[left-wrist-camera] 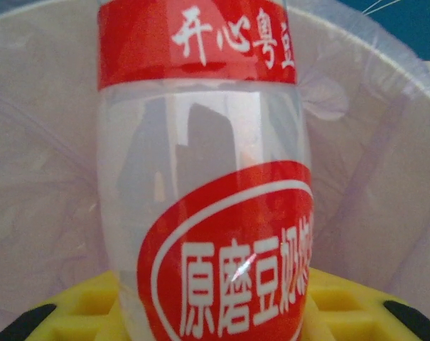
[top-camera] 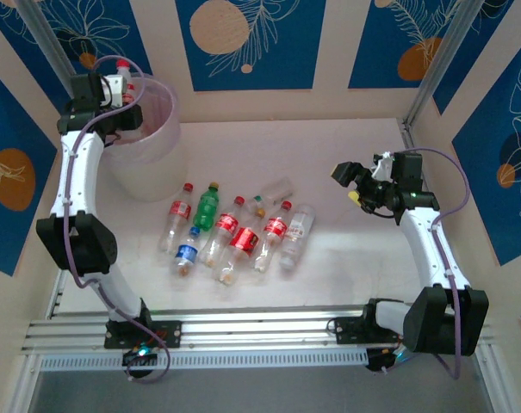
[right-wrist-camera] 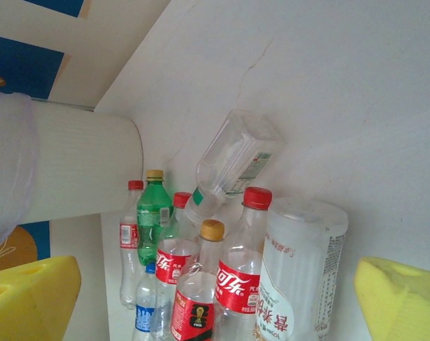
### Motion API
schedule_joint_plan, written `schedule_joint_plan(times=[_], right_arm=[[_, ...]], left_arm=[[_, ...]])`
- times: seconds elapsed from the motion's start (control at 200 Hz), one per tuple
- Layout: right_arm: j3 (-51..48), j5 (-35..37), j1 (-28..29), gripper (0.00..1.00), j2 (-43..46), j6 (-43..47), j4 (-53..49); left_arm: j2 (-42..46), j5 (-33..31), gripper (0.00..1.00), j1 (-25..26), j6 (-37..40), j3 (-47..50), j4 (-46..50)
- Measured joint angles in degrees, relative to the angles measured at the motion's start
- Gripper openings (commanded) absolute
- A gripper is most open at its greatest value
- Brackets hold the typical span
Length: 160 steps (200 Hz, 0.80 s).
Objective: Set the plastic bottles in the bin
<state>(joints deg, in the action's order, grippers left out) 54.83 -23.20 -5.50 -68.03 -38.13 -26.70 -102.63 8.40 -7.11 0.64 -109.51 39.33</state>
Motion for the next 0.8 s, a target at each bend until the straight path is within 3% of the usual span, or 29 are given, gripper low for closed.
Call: schedule_joint_plan(times=[0.08, 0.55, 0.8], right_arm=[[-0.11, 0.00, -0.46, 0.99, 0.07, 0.24, 0.00], [-0.63, 0.02, -1.40, 0.98, 1.11, 0.61, -1.03], [-0.63, 0.28, -1.31, 0.98, 1.11, 0.61, -1.68]], left_arm=[[0.00, 0.13, 0.41, -0.28, 0.42, 0.81, -0.59], [0.00, 1.90, 0.79, -0.44, 1.62, 4.04, -3.52], [0.00, 2.49, 0.85, -0.50, 2.12, 4.04, -3.61]])
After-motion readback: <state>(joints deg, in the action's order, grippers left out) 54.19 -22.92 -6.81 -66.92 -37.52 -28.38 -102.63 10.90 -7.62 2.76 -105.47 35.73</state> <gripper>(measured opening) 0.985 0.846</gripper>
